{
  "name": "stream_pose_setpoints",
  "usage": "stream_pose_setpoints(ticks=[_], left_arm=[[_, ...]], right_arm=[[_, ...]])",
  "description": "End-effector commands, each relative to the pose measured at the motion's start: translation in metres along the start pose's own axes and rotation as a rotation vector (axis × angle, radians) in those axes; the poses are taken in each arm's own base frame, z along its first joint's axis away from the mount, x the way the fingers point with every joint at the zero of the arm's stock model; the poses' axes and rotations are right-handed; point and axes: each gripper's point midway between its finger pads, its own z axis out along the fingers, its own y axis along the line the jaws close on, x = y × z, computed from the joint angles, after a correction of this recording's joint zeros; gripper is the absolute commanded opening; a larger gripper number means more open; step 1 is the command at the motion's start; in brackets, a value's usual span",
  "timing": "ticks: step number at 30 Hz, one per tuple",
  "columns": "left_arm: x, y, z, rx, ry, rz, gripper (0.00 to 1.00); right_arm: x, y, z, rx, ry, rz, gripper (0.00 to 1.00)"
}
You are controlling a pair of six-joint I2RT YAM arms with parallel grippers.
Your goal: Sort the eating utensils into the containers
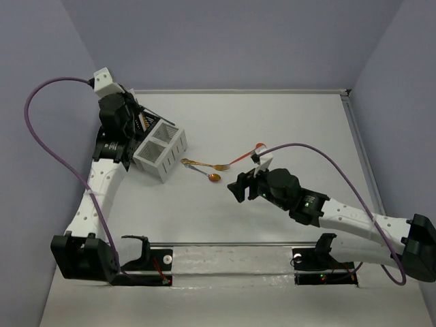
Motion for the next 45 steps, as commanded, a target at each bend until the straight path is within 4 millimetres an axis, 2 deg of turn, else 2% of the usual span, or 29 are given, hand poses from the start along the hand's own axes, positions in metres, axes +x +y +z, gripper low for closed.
stream_pose_setpoints(ticks=[1,6,11,12,14,15,19,22,27,30,31,32,33,34,35,36,37,38,39,40,41,42,43,45], left_arm=[[-0.020,0.027,0.019,-0.157,-0.111,0.109,0.06],[-0.006,0.035,0.032,-0.185,-0.118,0.153,0.06],[0.000,0.030,0.038,-0.162,-0.137,0.149,0.06],[0.008,0.028,0.040,-0.152,-0.124,0.166,0.06],[0.012,0.027,0.044,-0.145,-0.129,0.180,0.06],[0.022,0.024,0.047,-0.131,-0.108,0.201,0.06],[0.045,0.014,0.051,-0.093,-0.083,0.238,0.06],[0.061,0.014,0.055,-0.090,-0.056,0.272,0.06],[0.077,0.015,0.056,-0.098,-0.041,0.320,0.08],[0.083,0.013,0.056,-0.089,-0.030,0.334,0.30],[0.083,0.012,0.057,-0.088,-0.030,0.336,0.40],[0.082,0.012,0.056,-0.086,-0.031,0.337,0.58],[0.083,0.008,0.054,-0.074,-0.028,0.336,0.66],[0.080,0.005,0.054,-0.066,-0.029,0.328,0.79],[0.077,0.003,0.053,-0.061,-0.033,0.317,0.85],[0.065,-0.009,0.050,-0.026,-0.051,0.294,0.91],[0.062,-0.013,0.048,-0.013,-0.048,0.263,0.95],[0.050,-0.019,0.043,0.006,-0.065,0.238,0.99],[0.043,-0.033,0.038,0.049,-0.064,0.203,0.99],[0.037,-0.038,0.035,0.072,-0.067,0.180,0.99],[0.022,-0.054,0.024,0.133,-0.086,0.147,0.99],[0.019,-0.058,0.019,0.158,-0.083,0.127,0.99],[0.014,-0.067,0.011,0.194,-0.075,0.105,0.99],[-0.001,-0.083,-0.009,0.285,-0.075,0.027,0.99]], right_arm=[[-0.028,0.002,-0.008,0.000,-0.116,0.005,0.77],[-0.028,-0.002,-0.009,0.009,-0.123,0.004,0.77],[-0.022,0.000,-0.003,0.001,-0.104,0.002,0.76],[-0.021,0.000,-0.001,-0.001,-0.098,0.002,0.76],[-0.017,0.000,0.003,0.001,-0.083,0.000,0.76],[-0.017,0.001,0.003,0.001,-0.083,0.000,0.76],[-0.015,0.000,0.006,0.005,-0.075,-0.001,0.76],[-0.012,0.000,0.009,0.010,-0.067,-0.001,0.76],[-0.010,-0.001,0.011,0.018,-0.059,-0.004,0.76],[-0.008,-0.002,0.012,0.022,-0.056,-0.003,0.76],[-0.008,-0.002,0.012,0.023,-0.056,-0.002,0.76],[-0.007,-0.003,0.014,0.028,-0.053,-0.004,0.76],[-0.005,-0.004,0.015,0.033,-0.047,-0.006,0.76],[-0.004,-0.005,0.016,0.037,-0.044,-0.007,0.76],[0.000,-0.009,0.019,0.050,-0.031,-0.008,0.76],[-0.001,-0.009,0.020,0.052,-0.028,-0.008,0.76],[0.002,-0.009,0.022,0.056,-0.017,-0.010,0.76],[0.004,-0.009,0.024,0.057,-0.010,-0.010,0.73],[0.006,-0.009,0.027,0.061,0.002,-0.013,0.71],[0.007,-0.012,0.029,0.068,0.008,-0.012,0.67],[0.011,-0.012,0.032,0.070,0.024,-0.018,0.64],[0.009,-0.011,0.032,0.068,0.024,-0.017,0.60],[0.016,-0.013,0.035,0.076,0.049,-0.025,0.57],[0.016,-0.010,0.039,0.069,0.063,-0.034,0.49]])
